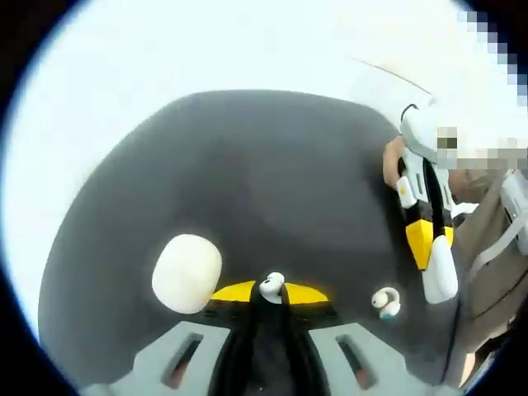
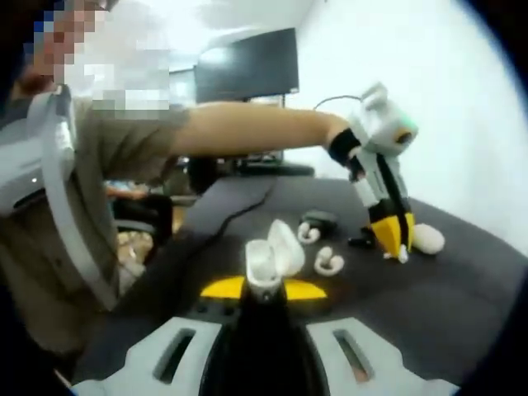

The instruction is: Pick up three earphones and place each one into its charging case using tactile feedback, ensure that each earphone is properly inserted and securely positioned inside the case.

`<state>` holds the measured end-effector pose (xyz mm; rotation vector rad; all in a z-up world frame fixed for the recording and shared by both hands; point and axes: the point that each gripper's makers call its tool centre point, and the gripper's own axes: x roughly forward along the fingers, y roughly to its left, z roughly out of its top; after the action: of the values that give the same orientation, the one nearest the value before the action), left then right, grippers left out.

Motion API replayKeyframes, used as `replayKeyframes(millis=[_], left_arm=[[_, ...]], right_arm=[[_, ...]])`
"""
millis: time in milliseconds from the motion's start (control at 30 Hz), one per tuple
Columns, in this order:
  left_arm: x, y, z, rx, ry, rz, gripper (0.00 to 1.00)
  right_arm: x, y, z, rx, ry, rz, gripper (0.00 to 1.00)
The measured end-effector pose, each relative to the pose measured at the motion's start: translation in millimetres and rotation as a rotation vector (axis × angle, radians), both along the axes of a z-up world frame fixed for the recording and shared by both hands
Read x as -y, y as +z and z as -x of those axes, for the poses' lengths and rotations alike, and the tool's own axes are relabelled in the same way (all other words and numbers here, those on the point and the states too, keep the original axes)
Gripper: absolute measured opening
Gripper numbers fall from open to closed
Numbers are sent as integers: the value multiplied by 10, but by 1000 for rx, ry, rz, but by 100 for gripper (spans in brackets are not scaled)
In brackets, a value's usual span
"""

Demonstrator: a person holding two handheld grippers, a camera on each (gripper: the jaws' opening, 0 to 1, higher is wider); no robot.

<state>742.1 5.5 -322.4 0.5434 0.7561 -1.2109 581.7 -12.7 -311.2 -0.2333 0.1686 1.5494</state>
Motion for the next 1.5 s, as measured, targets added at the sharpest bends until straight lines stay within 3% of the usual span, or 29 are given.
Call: replayKeyframes(millis=[133,300,433,500,700,1000,1133,1267,1333,1400,1500], left_arm=[[-31,21,5,58,16,33,9],[-42,134,12,189,24,63,8],[-87,123,81,214,28,51,7],[-117,79,139,171,32,47,8],[-131,51,146,50,107,134,9],[-178,35,104,-65,221,195,15],[-132,88,82,-121,282,265,14],[-135,109,70,-139,325,270,10],[-117,129,107,-187,351,295,9],[-143,111,104,-187,367,280,11],[-154,54,202,-251,395,260,17]], right_arm=[[-5,-2,0,0,-1,1,17],[-7,-3,-1,4,-2,1,17],[-5,-2,-7,4,-3,1,17],[-5,-2,-9,6,-4,1,17],[-3,1,-7,15,-6,2,17],[-13,1,-15,17,-1,1,17],[-18,-2,-18,21,0,0,17],[-23,-4,-21,26,3,0,17],[-23,-5,-20,28,3,0,17],[-23,-5,-19,29,4,0,17],[-22,-6,-19,30,4,0,17]])
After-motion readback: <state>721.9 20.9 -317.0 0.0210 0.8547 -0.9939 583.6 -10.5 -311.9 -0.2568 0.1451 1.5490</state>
